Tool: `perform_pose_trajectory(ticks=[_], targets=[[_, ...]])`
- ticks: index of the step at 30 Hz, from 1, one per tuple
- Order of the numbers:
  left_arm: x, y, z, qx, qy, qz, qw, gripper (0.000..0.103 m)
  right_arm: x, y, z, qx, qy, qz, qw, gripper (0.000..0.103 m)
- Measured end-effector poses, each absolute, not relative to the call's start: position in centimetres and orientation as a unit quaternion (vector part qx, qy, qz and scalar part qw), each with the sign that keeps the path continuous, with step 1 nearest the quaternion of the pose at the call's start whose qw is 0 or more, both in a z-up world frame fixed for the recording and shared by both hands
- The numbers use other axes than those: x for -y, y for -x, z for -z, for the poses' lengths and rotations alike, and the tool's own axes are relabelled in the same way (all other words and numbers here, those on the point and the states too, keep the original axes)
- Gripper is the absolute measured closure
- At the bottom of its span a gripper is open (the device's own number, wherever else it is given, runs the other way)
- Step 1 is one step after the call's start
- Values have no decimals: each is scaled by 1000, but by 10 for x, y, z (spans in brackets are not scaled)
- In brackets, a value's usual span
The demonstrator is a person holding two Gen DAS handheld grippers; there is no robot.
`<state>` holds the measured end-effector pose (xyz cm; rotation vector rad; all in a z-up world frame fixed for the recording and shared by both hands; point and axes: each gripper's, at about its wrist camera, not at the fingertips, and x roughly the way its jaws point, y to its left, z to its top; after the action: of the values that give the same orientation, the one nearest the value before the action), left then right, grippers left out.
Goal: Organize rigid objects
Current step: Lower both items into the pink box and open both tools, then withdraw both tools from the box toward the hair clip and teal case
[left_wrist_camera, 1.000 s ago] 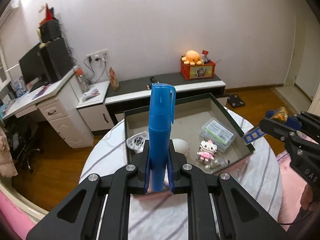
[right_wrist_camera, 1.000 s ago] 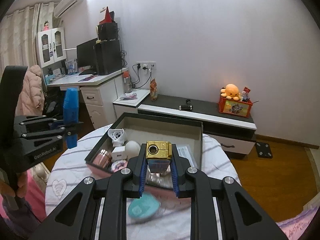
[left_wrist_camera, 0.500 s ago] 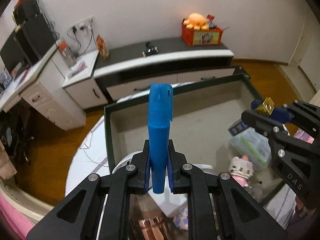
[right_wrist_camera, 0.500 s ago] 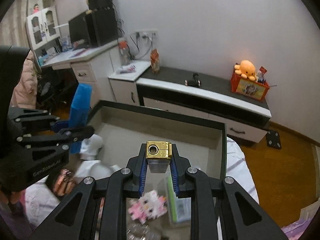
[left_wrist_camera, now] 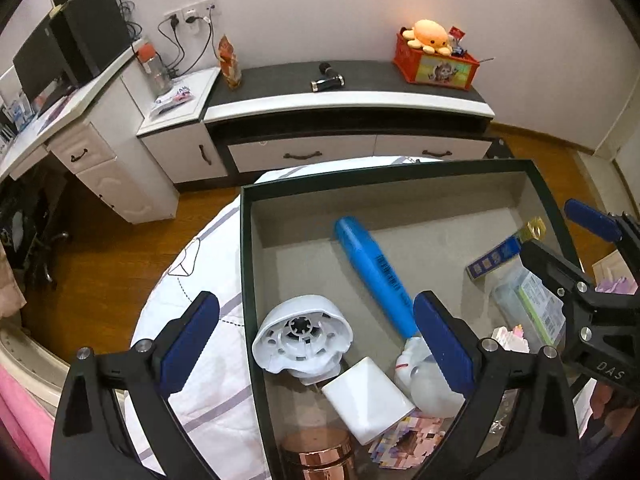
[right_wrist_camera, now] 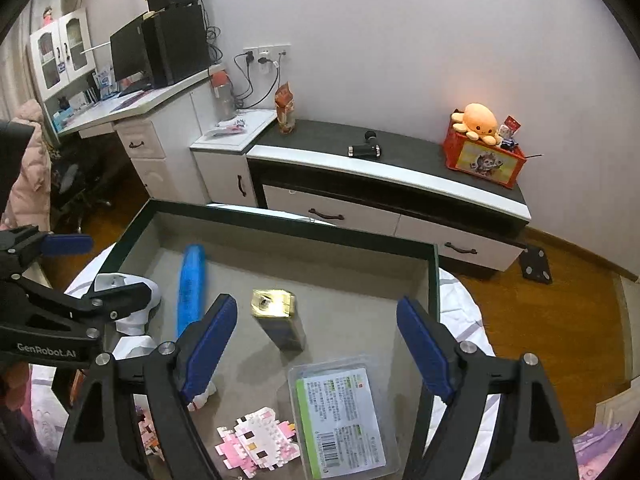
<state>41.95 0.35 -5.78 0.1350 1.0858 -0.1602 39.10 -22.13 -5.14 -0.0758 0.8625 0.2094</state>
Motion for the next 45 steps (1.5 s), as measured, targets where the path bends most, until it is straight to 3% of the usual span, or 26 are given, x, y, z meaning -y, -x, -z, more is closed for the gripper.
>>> perform_pose_trajectory(ticks=[12, 19, 30, 45], targets=[[-5, -417, 57, -522, -65, 67, 848, 4, 221, -387, 43, -415, 33, -111, 902, 19], [-10, -389, 27, -493, -61, 63, 865, 4, 227, -358, 11, -389, 27, -106, 915, 19], [-16, -279, -36, -421, -58, 68, 903, 0, 235, -252, -50, -322, 35, -92, 942, 19], [-38, -128, -30, -370, -50, 57, 926, 0, 232, -85, -55, -265, 34, -81, 960, 19]])
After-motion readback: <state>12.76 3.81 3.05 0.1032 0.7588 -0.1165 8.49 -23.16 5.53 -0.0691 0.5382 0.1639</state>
